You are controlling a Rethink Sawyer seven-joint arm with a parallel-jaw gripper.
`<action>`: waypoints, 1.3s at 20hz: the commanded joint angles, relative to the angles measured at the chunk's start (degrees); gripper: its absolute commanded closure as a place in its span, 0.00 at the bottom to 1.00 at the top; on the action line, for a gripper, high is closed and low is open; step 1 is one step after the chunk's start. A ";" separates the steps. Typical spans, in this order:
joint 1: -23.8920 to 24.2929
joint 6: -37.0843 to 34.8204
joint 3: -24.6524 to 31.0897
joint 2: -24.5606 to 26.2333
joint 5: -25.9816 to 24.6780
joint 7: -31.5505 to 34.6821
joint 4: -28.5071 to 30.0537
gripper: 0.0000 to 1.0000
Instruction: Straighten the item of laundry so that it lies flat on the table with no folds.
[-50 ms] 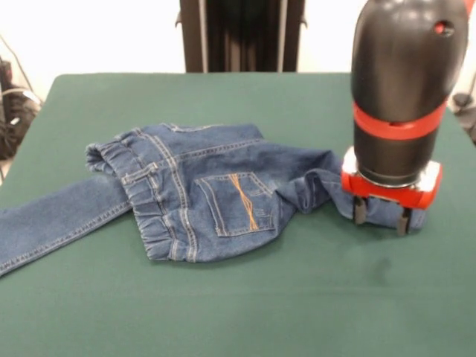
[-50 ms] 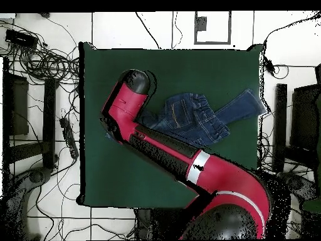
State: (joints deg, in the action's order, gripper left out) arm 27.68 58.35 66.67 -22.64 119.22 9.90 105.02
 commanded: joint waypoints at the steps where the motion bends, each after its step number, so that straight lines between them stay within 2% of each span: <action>1: 0.23 9.86 3.11 4.10 4.54 -17.01 -0.72 0.00; 5: 1.49 15.22 4.15 5.59 4.03 -26.52 -4.27 0.00; 9: 1.81 17.55 3.71 7.23 0.71 -33.28 -7.46 0.00; 15: 3.05 20.63 3.89 7.69 -0.96 -38.78 -9.84 0.00; 26: 4.27 22.37 3.73 7.16 -0.79 -44.56 -10.43 0.00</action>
State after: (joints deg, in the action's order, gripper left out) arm 32.10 75.98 70.98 -18.64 117.08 -21.21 97.19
